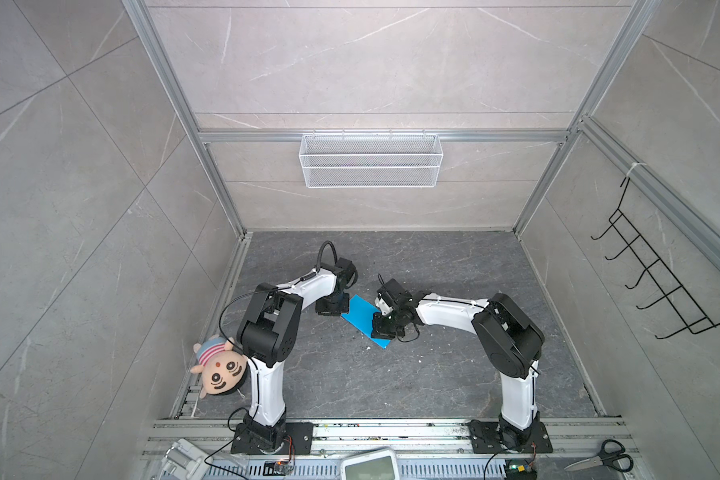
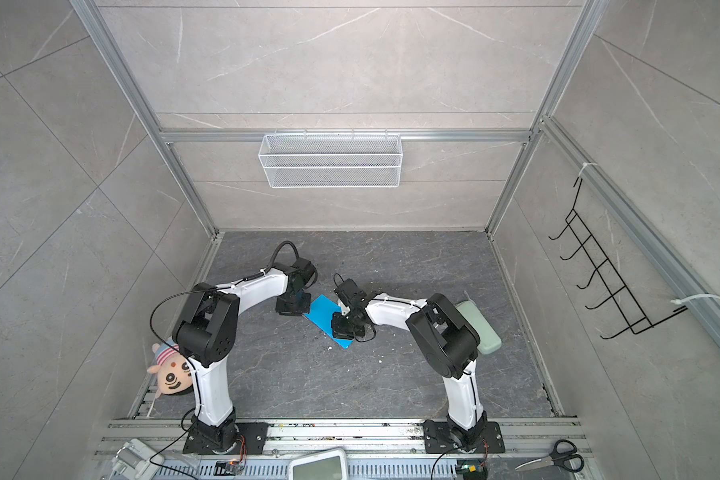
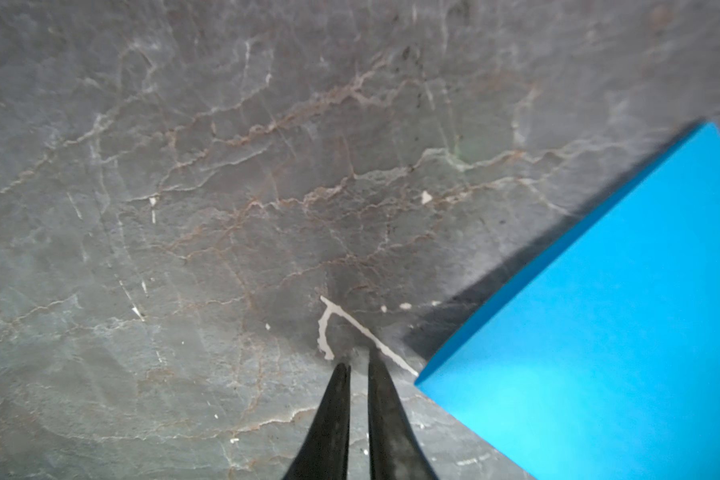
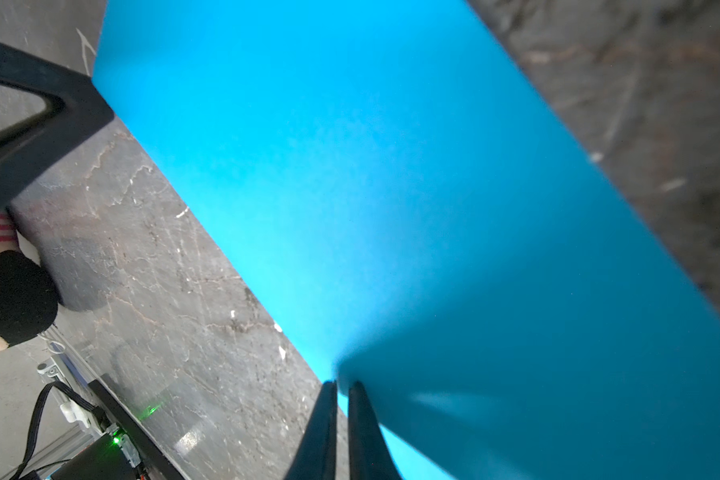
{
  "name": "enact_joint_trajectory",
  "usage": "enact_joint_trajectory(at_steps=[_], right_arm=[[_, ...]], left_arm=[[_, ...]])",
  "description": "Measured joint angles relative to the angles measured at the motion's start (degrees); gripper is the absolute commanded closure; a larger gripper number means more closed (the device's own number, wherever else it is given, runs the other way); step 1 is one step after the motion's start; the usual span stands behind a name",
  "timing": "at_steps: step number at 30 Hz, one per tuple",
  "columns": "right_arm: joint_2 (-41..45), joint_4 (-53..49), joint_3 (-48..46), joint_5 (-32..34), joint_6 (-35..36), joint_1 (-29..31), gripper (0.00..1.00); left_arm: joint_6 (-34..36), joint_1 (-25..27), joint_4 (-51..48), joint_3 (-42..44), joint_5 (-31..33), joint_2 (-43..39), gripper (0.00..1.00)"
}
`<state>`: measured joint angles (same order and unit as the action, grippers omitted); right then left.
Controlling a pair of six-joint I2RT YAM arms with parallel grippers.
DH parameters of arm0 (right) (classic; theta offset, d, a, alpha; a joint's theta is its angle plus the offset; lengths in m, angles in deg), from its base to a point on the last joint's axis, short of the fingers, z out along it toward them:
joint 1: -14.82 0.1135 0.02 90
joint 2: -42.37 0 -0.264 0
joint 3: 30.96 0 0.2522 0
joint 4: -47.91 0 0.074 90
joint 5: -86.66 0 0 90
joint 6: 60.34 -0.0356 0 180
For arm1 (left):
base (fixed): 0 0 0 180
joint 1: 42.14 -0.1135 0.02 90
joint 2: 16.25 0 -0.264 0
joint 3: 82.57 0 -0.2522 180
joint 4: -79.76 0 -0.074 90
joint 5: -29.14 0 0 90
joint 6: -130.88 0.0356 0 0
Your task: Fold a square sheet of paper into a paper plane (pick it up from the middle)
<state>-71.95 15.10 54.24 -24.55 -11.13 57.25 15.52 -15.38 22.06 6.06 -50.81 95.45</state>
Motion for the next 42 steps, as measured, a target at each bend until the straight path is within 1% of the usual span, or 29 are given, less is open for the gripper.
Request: enact_joint_trajectory(at_steps=[4, 6, 10, 15, 20, 27, 37, 40, 42], right_arm=[[0.1, 0.4, -0.2, 0.0, -0.2, 0.0, 0.87], [0.1, 0.4, -0.3, 0.0, -0.2, 0.0, 0.87], [0.1, 0.4, -0.3, -0.2, -0.4, -0.1, 0.87], [0.1, 0.5, -0.3, -0.2, -0.6, -0.1, 0.87], [0.1, 0.5, -0.3, -0.3, -0.7, -0.1, 0.87], [0.1, 1.2, -0.7, -0.6, -0.9, -0.2, 0.87], [0.2, 2.2, -1.1, -0.9, -1.2, -0.2, 0.87], [0.4, 2.6, -1.1, -0.9, -1.4, -0.2, 0.82], [0.7, 3.0, -1.1, -0.7, -1.3, -0.2, 0.75]], left_arm=[[-1.7, 0.6, 1.0, 3.0, -3.4, -5.9, 0.84], [-2.2, 1.4, 1.5, 3.5, -4.6, -7.3, 0.84], [-2.4, 2.6, 3.2, 3.7, -7.4, -6.5, 0.85], [-2.4, 3.7, 3.5, 3.3, -8.8, -2.9, 0.86], [-2.4, 3.7, 2.4, 1.5, -7.8, 0.3, 0.87], [-2.4, 3.6, 1.4, -2.0, -2.6, 2.8, 0.87], [-2.0, -0.1, 1.3, -2.9, 0.5, 3.5, 0.87], [-2.0, -1.2, 1.3, -2.9, 1.2, 3.5, 0.82], [-2.3, -1.7, 2.1, -2.2, 1.0, 2.6, 0.78]])
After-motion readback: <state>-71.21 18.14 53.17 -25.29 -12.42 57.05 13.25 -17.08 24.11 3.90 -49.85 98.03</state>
